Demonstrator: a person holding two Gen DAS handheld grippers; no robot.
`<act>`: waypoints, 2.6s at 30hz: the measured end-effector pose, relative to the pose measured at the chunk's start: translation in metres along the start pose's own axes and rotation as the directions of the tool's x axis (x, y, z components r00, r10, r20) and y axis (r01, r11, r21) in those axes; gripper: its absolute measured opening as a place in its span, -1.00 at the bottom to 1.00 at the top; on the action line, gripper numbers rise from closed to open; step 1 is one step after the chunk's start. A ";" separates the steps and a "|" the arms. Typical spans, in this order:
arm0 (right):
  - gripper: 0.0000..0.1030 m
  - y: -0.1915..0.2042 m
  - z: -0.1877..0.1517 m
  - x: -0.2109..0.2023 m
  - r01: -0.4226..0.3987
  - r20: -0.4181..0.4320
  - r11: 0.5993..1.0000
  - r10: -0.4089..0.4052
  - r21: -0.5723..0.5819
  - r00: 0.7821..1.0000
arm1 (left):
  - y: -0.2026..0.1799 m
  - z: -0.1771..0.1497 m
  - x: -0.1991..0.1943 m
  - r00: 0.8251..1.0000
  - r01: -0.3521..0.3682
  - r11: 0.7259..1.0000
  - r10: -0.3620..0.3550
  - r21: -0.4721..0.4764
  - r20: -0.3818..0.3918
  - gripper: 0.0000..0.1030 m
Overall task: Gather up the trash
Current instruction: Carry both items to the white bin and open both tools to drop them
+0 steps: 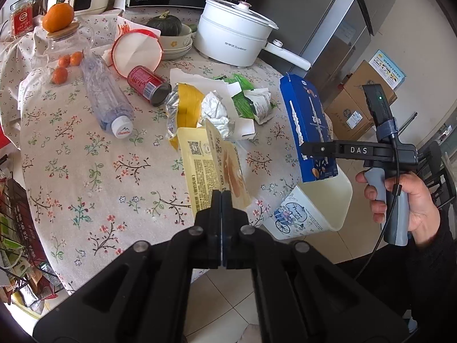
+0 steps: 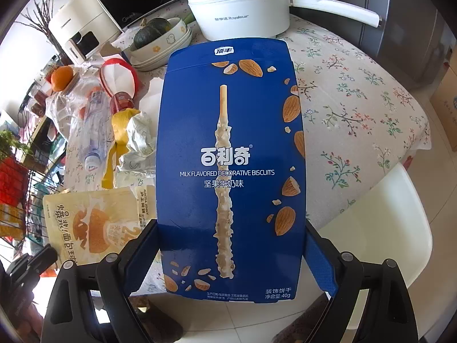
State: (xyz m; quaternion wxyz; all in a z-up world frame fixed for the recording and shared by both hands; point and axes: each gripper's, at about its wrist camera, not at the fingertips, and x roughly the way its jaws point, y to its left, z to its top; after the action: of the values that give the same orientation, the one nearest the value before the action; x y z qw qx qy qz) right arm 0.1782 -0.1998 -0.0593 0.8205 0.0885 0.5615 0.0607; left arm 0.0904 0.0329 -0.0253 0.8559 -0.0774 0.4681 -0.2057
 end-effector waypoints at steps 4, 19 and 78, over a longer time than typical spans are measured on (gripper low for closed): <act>0.82 -0.031 -0.011 -0.024 0.009 0.035 1.000 -0.010 0.027 0.999 | -0.018 0.003 -0.002 0.999 0.036 0.999 -0.036 0.033 0.014 -1.00; 0.82 -0.130 -0.045 -0.060 0.057 0.069 0.985 -0.069 0.160 0.995 | -0.105 0.024 0.021 0.981 0.185 0.972 -0.191 0.143 0.029 -1.00; 0.91 -0.196 -0.064 -0.034 0.163 -0.056 0.951 -0.154 0.262 0.986 | -0.146 0.016 0.106 0.987 -0.157 0.934 0.162 0.322 0.009 0.73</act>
State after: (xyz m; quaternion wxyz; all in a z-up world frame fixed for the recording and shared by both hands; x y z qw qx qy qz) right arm 0.1062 -0.3933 -0.0925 0.7934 0.1511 0.5842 -0.0796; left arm 0.1137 -0.1453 -0.0507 0.8667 0.1030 0.4407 -0.2098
